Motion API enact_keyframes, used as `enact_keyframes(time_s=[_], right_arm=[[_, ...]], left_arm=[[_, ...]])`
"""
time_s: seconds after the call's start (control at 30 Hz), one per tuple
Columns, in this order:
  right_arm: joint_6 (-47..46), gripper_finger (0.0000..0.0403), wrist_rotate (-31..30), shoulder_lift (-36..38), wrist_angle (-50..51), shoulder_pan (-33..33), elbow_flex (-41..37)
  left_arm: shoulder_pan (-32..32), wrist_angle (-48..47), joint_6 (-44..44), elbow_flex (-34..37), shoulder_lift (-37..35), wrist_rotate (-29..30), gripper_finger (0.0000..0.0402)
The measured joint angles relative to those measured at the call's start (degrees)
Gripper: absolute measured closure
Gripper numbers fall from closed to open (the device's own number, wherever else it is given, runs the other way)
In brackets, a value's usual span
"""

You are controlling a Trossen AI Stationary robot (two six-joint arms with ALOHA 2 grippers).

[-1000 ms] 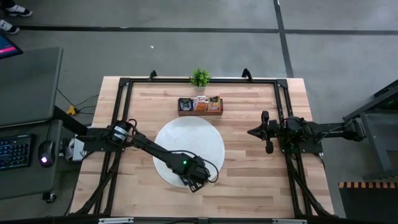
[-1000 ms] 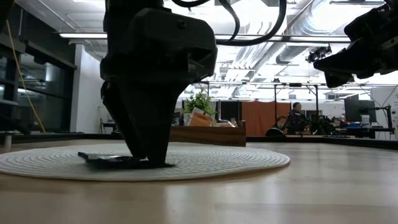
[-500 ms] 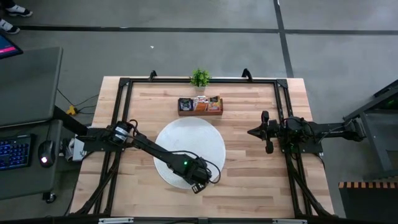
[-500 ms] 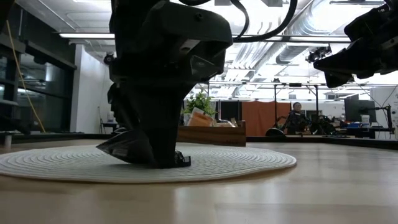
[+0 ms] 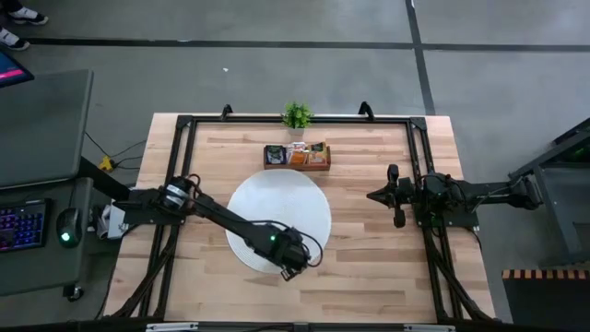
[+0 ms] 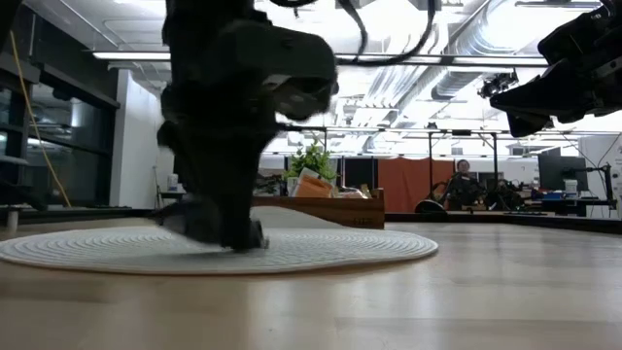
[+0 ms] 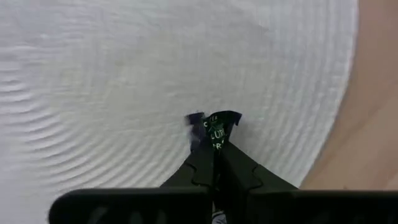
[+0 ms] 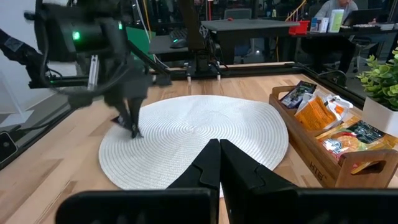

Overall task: Pick & Place Tea
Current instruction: Put the dark purple tea bag into the left section of the wooden organizer

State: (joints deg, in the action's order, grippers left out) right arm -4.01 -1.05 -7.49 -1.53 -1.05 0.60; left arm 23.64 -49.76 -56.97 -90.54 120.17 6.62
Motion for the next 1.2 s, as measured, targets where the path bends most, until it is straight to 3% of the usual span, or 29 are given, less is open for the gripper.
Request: enact_keyframes(time_s=[0.3, 0.6, 0.87, 1.2], right_arm=[[0.0, 0.0402, 0.0, 0.0, -0.1, 0.0, 0.0], [0.0, 0.0402, 0.0, 0.0, -0.1, 0.0, 0.0], [0.0, 0.0402, 0.0, 0.0, 0.0, 0.0, 0.0], [0.0, 0.0402, 0.0, 0.0, 0.0, 0.0, 0.0]], left_arm=[[0.5, -5.8, -1.0, -0.2, -7.2, 8.2, 0.0401], [-0.9, -16.4, -7.4, -0.2, -12.8, 31.2, 0.0401], [-7.4, -18.5, -11.9, 0.3, -15.8, 43.1, 0.0401], [-18.9, -17.4, -11.7, 0.4, -16.2, 49.5, 0.0401]])
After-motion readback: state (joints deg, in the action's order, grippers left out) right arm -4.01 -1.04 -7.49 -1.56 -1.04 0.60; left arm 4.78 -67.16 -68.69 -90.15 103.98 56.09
